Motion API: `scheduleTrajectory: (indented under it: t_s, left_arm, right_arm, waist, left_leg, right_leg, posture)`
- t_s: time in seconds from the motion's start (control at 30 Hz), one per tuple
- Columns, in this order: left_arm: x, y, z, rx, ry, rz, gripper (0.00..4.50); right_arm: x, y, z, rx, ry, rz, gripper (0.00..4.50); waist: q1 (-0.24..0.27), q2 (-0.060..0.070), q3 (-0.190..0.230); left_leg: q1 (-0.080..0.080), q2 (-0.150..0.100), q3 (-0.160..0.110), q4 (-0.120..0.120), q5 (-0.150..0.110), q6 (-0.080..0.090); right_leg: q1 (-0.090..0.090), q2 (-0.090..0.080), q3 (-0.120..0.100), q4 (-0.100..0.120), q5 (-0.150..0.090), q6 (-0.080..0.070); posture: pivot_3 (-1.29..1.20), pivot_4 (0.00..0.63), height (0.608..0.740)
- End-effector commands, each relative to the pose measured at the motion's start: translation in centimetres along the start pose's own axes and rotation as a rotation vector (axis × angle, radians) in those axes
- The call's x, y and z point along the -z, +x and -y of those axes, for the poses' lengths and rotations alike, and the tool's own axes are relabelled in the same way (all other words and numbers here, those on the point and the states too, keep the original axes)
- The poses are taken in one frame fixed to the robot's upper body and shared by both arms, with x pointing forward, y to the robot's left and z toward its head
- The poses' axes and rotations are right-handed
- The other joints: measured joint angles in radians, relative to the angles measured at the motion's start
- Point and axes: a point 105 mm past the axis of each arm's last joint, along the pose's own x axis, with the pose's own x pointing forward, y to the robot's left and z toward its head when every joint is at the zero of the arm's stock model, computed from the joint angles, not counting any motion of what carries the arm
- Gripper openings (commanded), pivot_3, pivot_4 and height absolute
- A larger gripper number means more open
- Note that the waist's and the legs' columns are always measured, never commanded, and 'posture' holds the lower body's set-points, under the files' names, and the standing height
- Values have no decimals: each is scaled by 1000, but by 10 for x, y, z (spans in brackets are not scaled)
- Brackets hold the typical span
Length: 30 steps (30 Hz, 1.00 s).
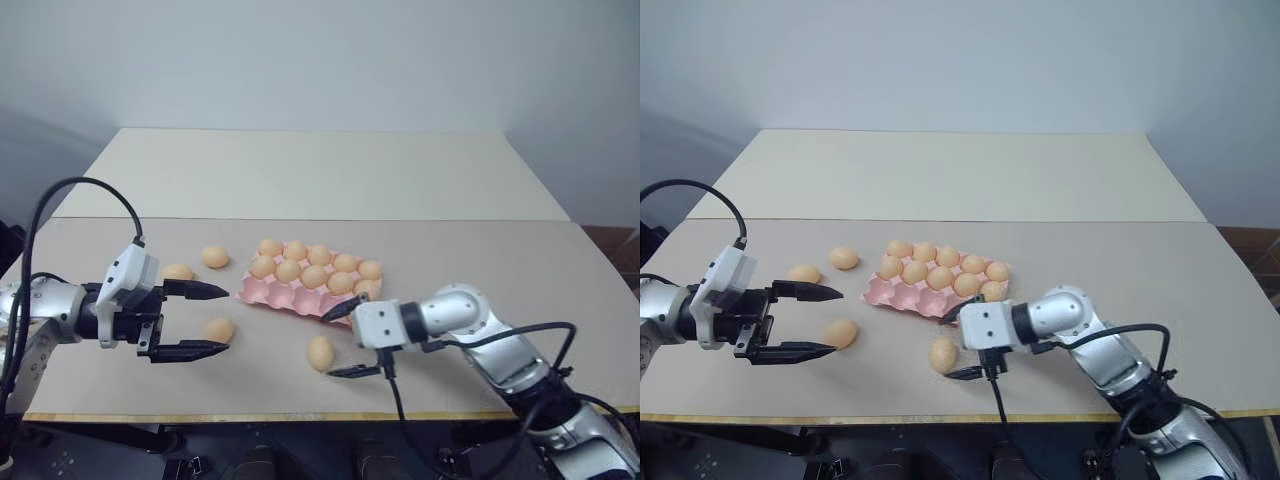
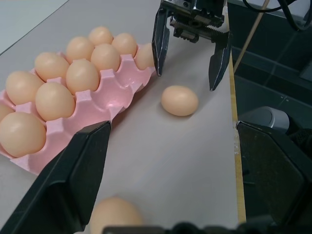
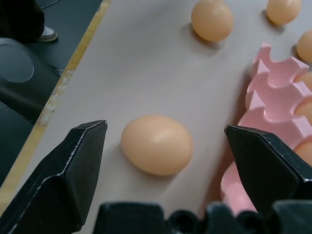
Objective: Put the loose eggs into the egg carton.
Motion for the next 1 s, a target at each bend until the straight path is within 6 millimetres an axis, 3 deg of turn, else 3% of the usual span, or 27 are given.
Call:
scheduleTrajectory:
  t_s: [0.03, 0.23, 0.33, 0.47, 0.77, 0.9, 1.0]
  left_arm:
    - [-6, -5, 2, -9, 47, -13, 4471]
    - [-5, -5, 2, -16, 48, -14, 4471]
    - [-5, -5, 2, -20, 51, -12, 4500]
    - [-6, -7, 1, -28, 55, -15, 4500]
    - [-16, -13, -8, -91, 49, 56, 4500]
    - [-28, -8, -10, -103, 34, 144, 4500]
    - [-30, -4, -11, -109, 32, 162, 4500]
  right_arm:
    - [-1, 6, 5, -5, -31, 3, 4500]
    - [10, 17, 0, -68, -28, -32, 4500]
    - [15, 18, 1, -66, -30, -46, 3878]
    - [14, 16, 3, -46, -34, -40, 2586]
    - [-23, -2, 36, 137, -14, 116, 2586]
    - [-16, -12, 57, 258, -9, 82, 2586]
    - [2, -16, 64, 319, 2, 8, 2586]
  waist:
    - [-1, 0, 0]
    - [-2, 0, 0]
    - [-2, 0, 0]
    - [-2, 0, 0]
    - [-3, 0, 0]
    - [-2, 0, 0]
    - [-1, 0, 0]
  left_leg:
    - [0, 0, 0, 0, 0, 0]
    - [1, 0, 0, 0, 0, 0]
    - [1, 0, 0, 0, 0, 0]
    - [0, 0, 0, 0, 0, 0]
    - [1, 0, 0, 0, 0, 0]
    - [1, 0, -1, 0, 0, 0]
    - [0, 0, -1, 0, 0, 0]
  right_leg:
    - [0, 0, 0, 0, 0, 0]
    - [0, 0, 0, 1, 0, 0]
    - [0, 0, 0, 0, 0, 0]
    - [0, 0, 0, 0, 0, 0]
    - [0, 0, 0, 1, 0, 0]
    - [0, 0, 0, 1, 0, 0]
    - [0, 0, 0, 1, 0, 0]
  posture:
    - [0, 150, 740]
    - [0, 150, 740]
    - [0, 150, 740]
    - [0, 150, 740]
    - [0, 150, 740]
    - [0, 150, 740]
    - [0, 150, 740]
